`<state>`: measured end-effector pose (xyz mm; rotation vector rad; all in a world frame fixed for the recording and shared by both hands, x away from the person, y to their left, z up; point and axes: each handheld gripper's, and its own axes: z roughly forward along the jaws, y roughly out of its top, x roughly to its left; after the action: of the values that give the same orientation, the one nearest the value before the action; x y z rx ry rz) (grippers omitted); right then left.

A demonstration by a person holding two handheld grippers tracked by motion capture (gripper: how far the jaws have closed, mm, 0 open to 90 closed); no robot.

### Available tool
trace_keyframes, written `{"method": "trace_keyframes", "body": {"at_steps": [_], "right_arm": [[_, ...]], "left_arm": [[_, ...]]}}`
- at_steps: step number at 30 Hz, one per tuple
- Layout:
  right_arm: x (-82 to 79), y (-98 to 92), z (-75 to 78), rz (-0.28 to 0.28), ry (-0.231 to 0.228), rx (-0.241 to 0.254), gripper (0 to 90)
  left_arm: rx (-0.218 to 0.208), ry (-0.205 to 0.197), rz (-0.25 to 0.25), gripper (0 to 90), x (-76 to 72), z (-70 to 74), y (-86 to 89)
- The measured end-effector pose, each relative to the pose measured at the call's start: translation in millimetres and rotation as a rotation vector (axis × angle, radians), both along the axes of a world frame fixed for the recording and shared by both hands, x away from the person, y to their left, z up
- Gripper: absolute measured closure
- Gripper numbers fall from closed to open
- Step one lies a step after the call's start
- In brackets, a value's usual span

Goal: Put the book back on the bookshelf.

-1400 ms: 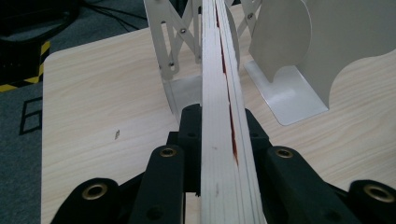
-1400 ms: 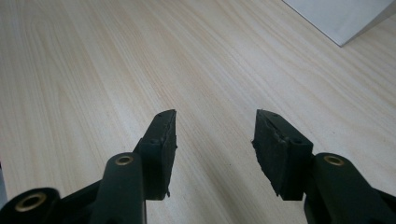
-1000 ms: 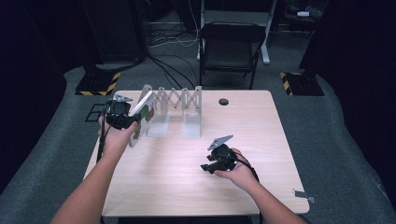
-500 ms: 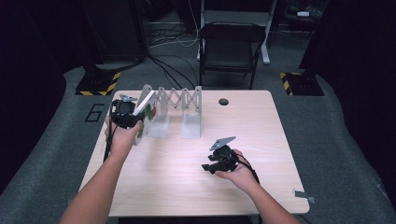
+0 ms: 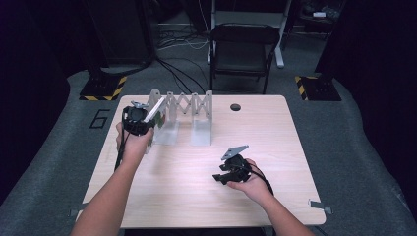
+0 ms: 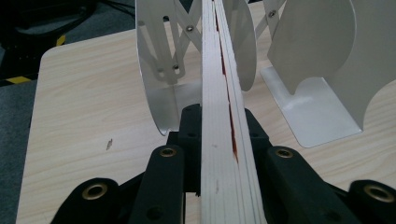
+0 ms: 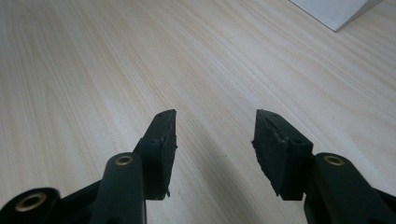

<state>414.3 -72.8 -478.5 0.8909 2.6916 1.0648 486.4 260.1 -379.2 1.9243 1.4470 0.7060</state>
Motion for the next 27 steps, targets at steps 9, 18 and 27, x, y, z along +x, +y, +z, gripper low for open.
{"method": "trace_keyframes", "body": {"at_steps": [9, 18, 27], "right_arm": [[-0.2, -0.6, -1.8, 0.002, 0.003, -0.003, 49.4], [-0.1, -1.1, -3.4, 0.001, 0.006, -0.002, 49.3], [-0.9, -1.7, -3.9, -0.005, 0.022, 0.004, 49.4]], "left_arm": [[-0.009, 0.005, 0.017, 75.8, 5.5, -10.7, -4.3], [-0.021, 0.021, 0.048, 75.8, 10.2, -24.4, -7.8], [0.003, 0.016, 0.058, 75.8, 13.0, -28.6, -13.3]]}}
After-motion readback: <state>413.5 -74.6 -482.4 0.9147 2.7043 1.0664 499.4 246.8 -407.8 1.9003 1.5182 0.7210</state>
